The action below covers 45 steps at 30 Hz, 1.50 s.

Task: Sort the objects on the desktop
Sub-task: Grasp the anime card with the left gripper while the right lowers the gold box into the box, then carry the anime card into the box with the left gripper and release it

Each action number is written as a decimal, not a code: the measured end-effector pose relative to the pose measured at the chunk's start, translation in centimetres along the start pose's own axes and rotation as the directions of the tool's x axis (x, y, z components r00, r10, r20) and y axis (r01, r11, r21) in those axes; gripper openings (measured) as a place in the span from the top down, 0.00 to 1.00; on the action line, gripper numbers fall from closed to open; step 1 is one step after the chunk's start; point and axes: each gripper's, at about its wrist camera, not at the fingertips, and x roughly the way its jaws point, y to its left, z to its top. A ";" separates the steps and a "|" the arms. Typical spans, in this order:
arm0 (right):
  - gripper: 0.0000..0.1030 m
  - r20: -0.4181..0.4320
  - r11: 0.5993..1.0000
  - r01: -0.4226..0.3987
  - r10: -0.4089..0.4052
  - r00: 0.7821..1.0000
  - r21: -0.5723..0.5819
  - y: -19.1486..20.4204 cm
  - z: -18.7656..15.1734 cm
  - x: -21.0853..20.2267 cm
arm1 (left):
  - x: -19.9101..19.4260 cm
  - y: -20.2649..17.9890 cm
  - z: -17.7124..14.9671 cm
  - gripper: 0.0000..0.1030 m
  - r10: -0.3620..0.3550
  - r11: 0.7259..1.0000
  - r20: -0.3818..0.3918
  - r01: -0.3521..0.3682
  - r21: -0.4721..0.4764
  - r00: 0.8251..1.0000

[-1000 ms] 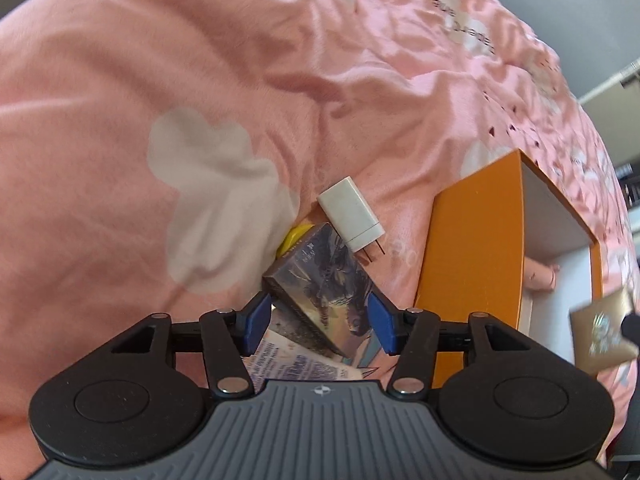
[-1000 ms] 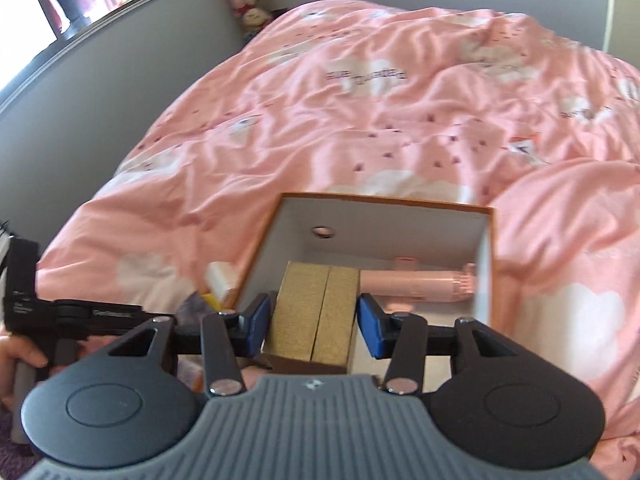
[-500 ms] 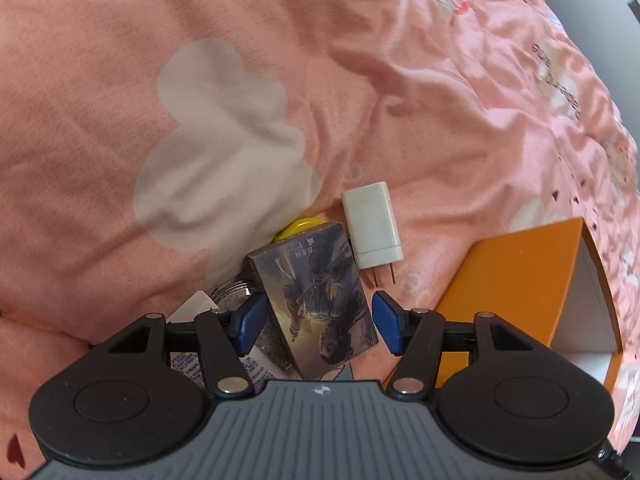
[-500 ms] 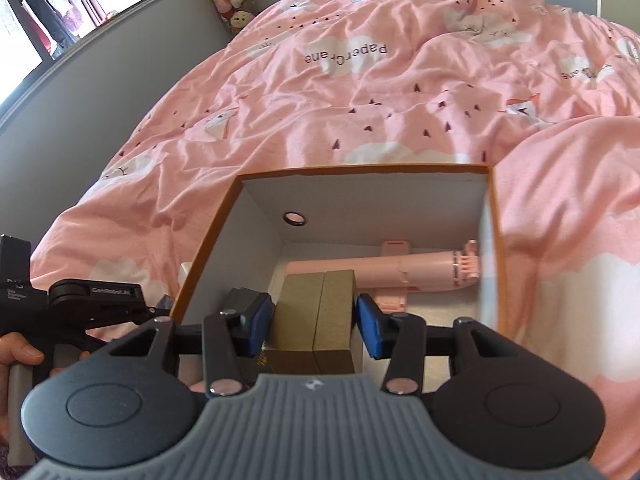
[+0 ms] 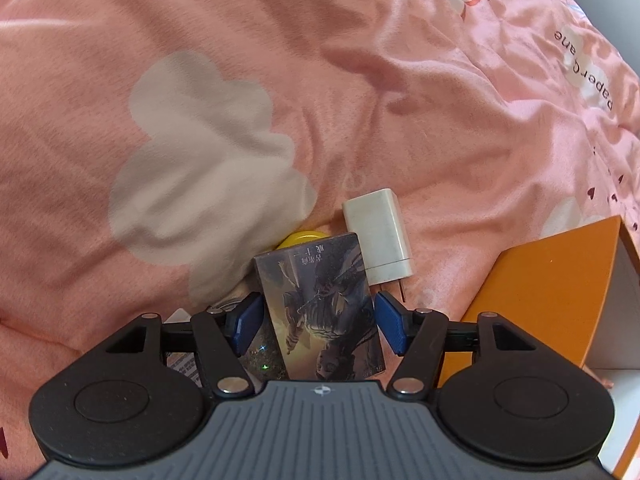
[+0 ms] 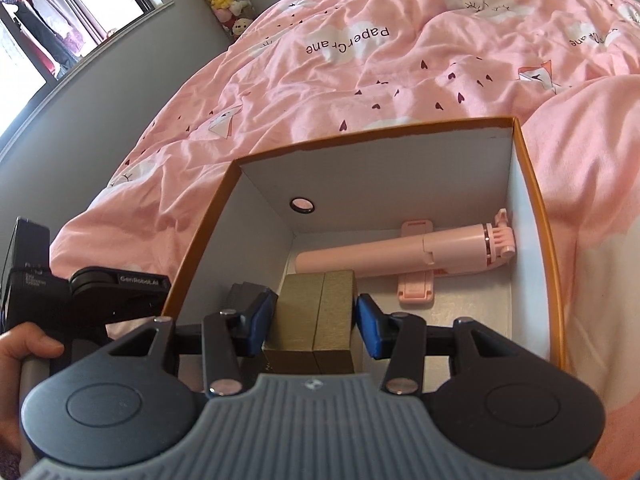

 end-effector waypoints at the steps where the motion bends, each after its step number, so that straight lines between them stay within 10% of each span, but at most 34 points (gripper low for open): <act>1: 0.53 -0.001 1.000 0.007 -0.007 1.000 -0.005 0.0 -0.1 0.0 | 0.1 -0.4 -0.1 0.30 0.016 1.000 0.011 -0.016 0.021 1.000; 11: 0.53 -0.007 0.999 -0.016 0.017 1.000 0.029 -0.8 -0.4 0.2 | -0.3 -1.0 -0.8 0.31 0.006 0.974 0.066 -0.021 0.226 0.998; 24: 0.53 0.005 0.990 -0.051 0.050 0.999 0.132 -2.6 -0.3 0.0 | -6.8 -0.1 -1.4 0.32 -0.214 0.904 0.104 0.156 0.399 0.971; 33: 0.53 0.053 0.986 -0.059 0.051 0.997 0.158 -3.0 -0.1 -1.4 | -12.8 -4.9 -3.9 0.33 -0.333 0.765 0.197 0.142 0.628 0.922; 38: 0.53 0.081 0.982 -0.078 0.065 0.995 0.171 -3.3 0.0 -2.5 | -13.5 -7.9 -5.7 0.33 -0.406 0.671 0.121 0.206 0.712 0.906; 41: 0.53 0.088 0.982 -0.086 0.072 0.994 0.169 -3.4 -0.1 -2.8 | -13.0 -9.9 -7.1 0.33 -0.402 0.606 0.076 0.203 0.769 0.912; 45: 0.53 0.089 0.982 -0.085 0.070 0.994 0.171 -3.4 -0.2 -2.8 | -11.1 -11.5 -8.1 0.33 -0.342 0.583 0.044 0.175 0.793 0.939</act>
